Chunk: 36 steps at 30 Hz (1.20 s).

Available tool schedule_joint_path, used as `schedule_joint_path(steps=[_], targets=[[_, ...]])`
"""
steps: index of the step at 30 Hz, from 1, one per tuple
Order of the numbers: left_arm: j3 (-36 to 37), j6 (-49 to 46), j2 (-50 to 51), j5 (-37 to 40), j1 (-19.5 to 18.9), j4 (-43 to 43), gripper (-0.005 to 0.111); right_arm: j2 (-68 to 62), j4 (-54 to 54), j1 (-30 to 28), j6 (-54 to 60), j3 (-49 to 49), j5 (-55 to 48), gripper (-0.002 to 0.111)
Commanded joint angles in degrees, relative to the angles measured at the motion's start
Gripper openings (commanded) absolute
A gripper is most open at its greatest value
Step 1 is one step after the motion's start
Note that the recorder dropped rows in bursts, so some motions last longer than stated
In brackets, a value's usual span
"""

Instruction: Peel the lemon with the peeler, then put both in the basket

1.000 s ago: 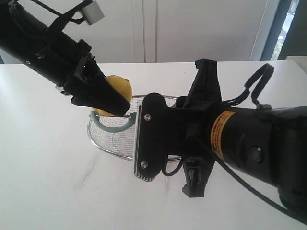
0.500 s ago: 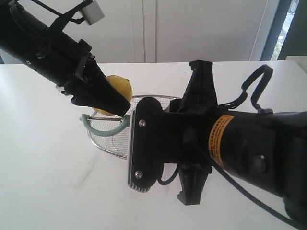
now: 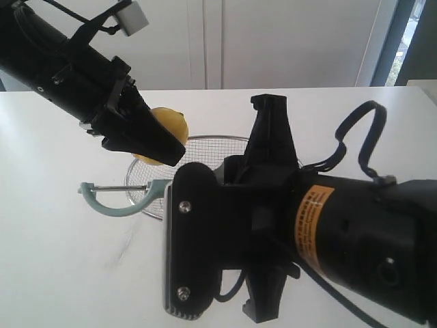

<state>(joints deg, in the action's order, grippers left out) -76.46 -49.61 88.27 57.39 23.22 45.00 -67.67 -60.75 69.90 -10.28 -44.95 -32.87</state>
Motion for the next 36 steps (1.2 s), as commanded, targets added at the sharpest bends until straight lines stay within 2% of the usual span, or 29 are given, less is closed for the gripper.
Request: schedule_joint_path(steps=[1,13,21,36], targets=[[-0.3,0.3,-0.3,0.9,-0.3,1.2,0.0,2.8,-0.6,1.0,-0.5,-0.4,-1.1,0.0],[-0.3,0.3,-0.2,0.9,-0.3,1.1,0.0,2.7,-0.6,0.9,-0.5,1.6,-1.5,0.0],[-0.3,0.3,-0.3,1.2,-0.3,0.3,0.0,0.1,-0.9,0.4,-0.5,1.7,-5.7,0.0],[-0.3,1.1,-0.3,1.4,-0.3,0.3,0.0,-1.5,-1.2,-11.1,-0.4,1.8,-2.6,0.0]])
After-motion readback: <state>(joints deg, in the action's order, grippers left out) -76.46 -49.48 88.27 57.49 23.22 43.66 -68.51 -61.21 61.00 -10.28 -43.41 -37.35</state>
